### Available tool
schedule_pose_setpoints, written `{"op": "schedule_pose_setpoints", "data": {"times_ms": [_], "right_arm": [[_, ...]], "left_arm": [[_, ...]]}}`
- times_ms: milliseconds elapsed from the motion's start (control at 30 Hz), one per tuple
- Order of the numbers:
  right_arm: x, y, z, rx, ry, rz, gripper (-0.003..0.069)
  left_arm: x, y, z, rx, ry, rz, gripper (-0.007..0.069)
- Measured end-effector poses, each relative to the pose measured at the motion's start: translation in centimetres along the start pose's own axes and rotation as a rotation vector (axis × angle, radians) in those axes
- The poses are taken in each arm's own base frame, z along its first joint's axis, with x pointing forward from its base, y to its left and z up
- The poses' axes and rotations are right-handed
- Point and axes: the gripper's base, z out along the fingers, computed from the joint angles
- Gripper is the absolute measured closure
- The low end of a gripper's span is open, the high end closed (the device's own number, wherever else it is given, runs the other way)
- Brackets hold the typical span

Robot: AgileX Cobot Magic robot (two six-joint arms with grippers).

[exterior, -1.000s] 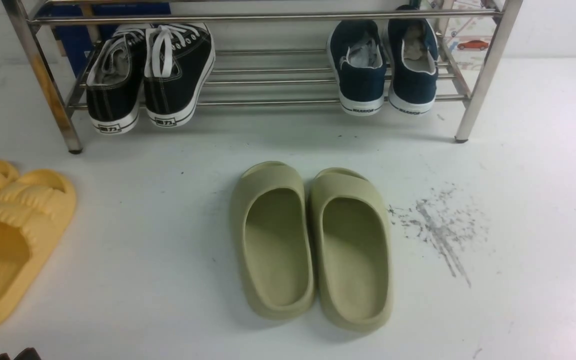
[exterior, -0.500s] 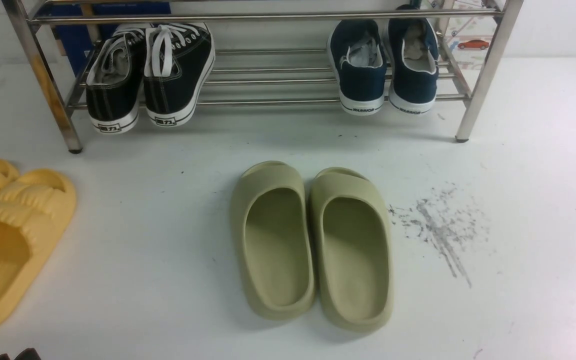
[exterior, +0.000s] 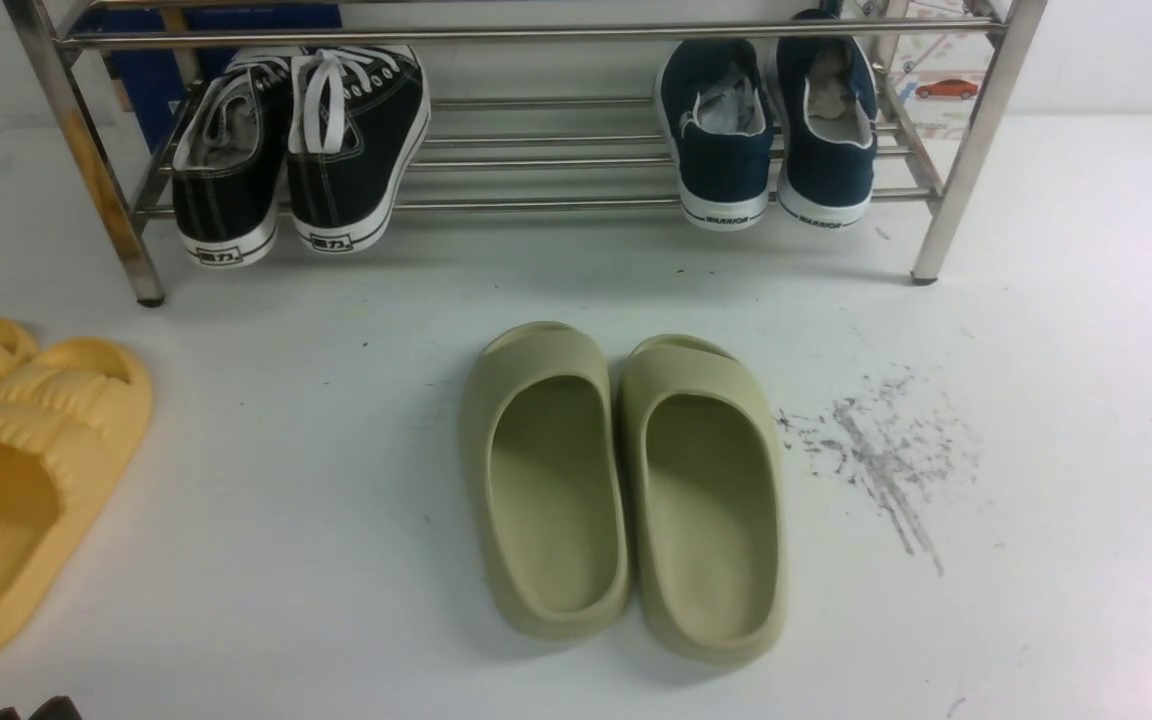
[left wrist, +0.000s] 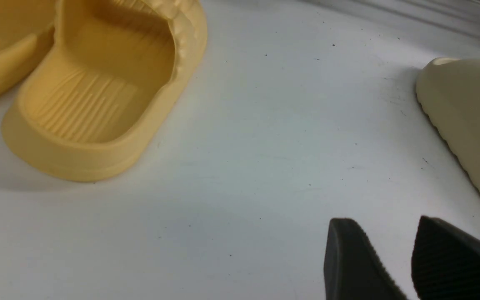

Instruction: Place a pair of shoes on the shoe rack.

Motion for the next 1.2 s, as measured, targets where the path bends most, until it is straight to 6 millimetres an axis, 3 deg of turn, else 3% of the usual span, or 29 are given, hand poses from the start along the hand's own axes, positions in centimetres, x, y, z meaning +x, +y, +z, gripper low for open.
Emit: {"op": "schedule_pose_setpoints", "data": {"times_ms": [1200], "right_arm": [[0.00, -0.01, 0.00, 0.001, 0.000, 0.001, 0.0622]], "left_arm": [[0.00, 0.00, 0.00, 0.000, 0.000, 0.000, 0.0386]]}}
